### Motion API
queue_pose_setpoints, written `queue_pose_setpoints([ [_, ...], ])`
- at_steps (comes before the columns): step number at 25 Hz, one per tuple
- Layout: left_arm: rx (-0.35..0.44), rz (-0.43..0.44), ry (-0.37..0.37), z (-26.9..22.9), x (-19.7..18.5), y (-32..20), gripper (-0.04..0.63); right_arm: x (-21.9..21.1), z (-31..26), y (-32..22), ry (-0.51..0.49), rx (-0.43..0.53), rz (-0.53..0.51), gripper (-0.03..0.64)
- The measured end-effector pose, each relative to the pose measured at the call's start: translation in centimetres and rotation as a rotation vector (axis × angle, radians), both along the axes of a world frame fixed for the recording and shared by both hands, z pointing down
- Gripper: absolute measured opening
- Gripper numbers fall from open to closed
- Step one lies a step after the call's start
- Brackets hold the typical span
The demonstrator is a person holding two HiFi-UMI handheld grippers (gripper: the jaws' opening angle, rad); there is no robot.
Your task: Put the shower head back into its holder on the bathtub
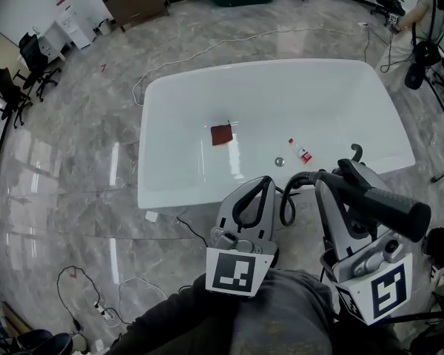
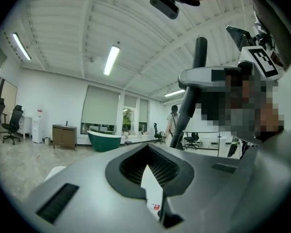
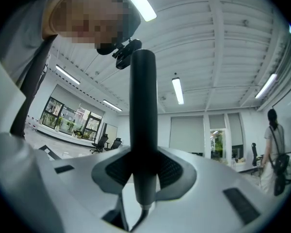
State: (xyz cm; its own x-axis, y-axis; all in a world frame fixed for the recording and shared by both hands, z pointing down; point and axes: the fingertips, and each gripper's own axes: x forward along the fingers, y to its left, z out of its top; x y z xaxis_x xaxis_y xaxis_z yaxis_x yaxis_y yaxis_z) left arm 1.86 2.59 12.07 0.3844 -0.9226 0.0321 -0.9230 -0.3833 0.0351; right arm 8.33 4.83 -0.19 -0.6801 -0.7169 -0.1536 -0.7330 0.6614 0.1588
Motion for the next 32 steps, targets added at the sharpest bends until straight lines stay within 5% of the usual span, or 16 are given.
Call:
queue_pose_setpoints([
  [20, 0.104, 0.056, 0.027, -2.9, -2.3, -8.3, 0.003, -3.7, -4.6, -6.2, 0.028, 0.154, 0.012, 0.126],
  [32, 0.096, 0.050, 0.054, -3.7, -2.4, -10.6, 0.003, -5.3, -7.8, -8.6, 0.064, 0.222, -0.034, 0.126],
])
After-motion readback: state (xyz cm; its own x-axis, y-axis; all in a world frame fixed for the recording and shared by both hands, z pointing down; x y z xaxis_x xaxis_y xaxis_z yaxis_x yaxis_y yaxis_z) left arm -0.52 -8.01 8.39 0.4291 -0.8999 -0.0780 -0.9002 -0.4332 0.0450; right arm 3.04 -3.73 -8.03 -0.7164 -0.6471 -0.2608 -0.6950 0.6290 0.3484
